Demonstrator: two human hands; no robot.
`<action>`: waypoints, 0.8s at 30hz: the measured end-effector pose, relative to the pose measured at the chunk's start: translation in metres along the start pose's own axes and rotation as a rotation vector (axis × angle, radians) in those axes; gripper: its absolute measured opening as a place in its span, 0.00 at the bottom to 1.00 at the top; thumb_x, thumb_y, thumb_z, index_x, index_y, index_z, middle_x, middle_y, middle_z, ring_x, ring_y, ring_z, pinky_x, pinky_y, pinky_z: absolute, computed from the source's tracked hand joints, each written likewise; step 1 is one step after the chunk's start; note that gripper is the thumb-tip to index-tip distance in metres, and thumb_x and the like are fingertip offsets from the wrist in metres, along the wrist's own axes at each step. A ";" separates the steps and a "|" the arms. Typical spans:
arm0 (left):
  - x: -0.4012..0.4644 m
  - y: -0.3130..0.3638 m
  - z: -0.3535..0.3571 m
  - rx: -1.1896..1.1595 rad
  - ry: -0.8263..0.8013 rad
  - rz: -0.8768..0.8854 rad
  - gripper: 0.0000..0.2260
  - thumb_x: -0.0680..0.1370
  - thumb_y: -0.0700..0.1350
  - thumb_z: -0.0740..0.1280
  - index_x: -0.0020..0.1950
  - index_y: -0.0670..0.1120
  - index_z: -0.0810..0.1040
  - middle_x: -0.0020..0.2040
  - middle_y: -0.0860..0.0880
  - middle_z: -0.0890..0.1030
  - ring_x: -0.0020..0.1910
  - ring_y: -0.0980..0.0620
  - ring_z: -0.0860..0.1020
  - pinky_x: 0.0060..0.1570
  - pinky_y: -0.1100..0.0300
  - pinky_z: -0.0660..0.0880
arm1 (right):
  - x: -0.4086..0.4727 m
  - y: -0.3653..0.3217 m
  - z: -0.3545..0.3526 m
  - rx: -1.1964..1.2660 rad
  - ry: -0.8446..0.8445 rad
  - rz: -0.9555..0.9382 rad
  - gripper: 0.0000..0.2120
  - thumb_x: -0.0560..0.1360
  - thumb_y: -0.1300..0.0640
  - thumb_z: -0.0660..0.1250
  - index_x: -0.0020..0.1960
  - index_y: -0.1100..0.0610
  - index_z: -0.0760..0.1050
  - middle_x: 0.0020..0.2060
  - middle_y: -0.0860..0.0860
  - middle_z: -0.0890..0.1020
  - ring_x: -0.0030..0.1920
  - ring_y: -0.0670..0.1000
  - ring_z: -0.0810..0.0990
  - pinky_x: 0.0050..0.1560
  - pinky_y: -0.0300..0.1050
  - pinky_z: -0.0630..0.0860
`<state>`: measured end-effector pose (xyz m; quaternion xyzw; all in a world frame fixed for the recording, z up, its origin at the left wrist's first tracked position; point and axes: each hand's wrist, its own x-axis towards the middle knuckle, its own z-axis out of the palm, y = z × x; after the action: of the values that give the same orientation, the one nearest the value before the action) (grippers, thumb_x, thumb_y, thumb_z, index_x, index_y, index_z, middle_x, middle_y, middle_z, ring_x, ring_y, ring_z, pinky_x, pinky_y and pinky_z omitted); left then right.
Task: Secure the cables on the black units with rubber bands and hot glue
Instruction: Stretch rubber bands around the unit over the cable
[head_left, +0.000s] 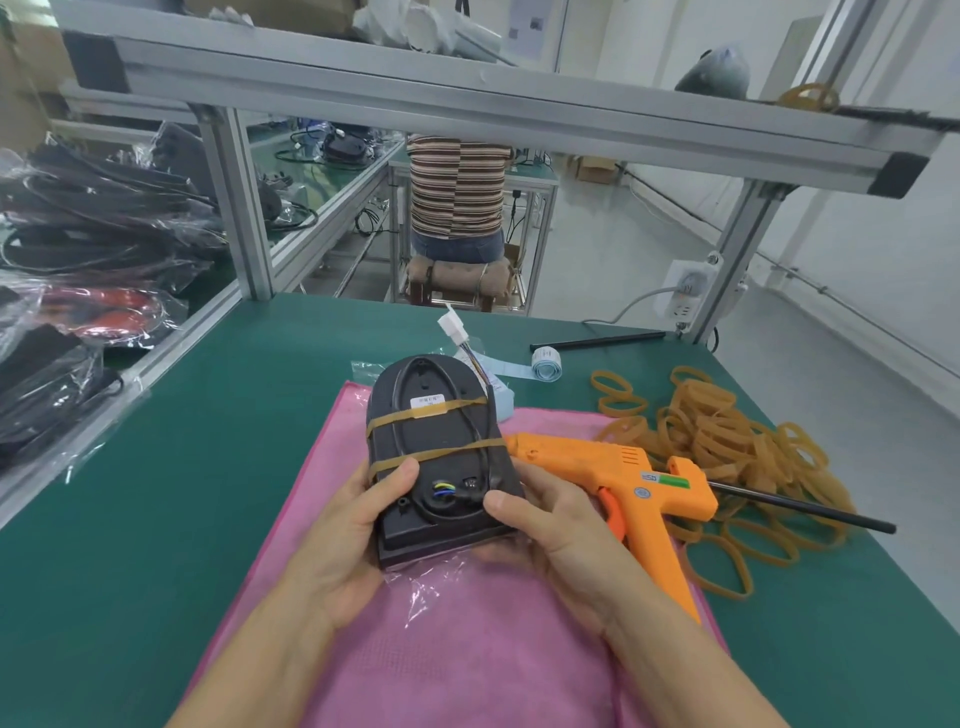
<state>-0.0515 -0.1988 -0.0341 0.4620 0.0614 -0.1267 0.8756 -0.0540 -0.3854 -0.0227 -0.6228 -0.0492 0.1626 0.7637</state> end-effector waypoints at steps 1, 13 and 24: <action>0.000 -0.001 -0.001 -0.004 0.002 -0.004 0.19 0.69 0.45 0.70 0.59 0.43 0.78 0.52 0.40 0.84 0.44 0.44 0.85 0.34 0.53 0.81 | 0.000 0.000 0.000 -0.008 0.003 0.006 0.23 0.72 0.59 0.71 0.66 0.57 0.73 0.59 0.55 0.82 0.58 0.58 0.81 0.46 0.48 0.81; 0.001 -0.001 -0.003 0.048 0.014 0.071 0.21 0.68 0.44 0.71 0.60 0.44 0.78 0.52 0.40 0.84 0.45 0.44 0.85 0.35 0.53 0.81 | 0.005 -0.006 -0.003 -0.231 0.110 0.092 0.26 0.69 0.44 0.73 0.64 0.52 0.75 0.59 0.49 0.81 0.59 0.47 0.80 0.63 0.54 0.75; 0.003 -0.009 -0.006 0.068 0.022 0.067 0.21 0.67 0.40 0.71 0.59 0.42 0.79 0.53 0.39 0.84 0.46 0.42 0.84 0.37 0.54 0.81 | 0.004 0.002 -0.018 -0.271 0.264 0.067 0.34 0.55 0.51 0.81 0.59 0.58 0.79 0.54 0.55 0.83 0.56 0.54 0.82 0.63 0.55 0.75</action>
<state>-0.0510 -0.1999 -0.0454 0.4948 0.0510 -0.0944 0.8623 -0.0460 -0.4012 -0.0294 -0.7371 0.0509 0.0965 0.6669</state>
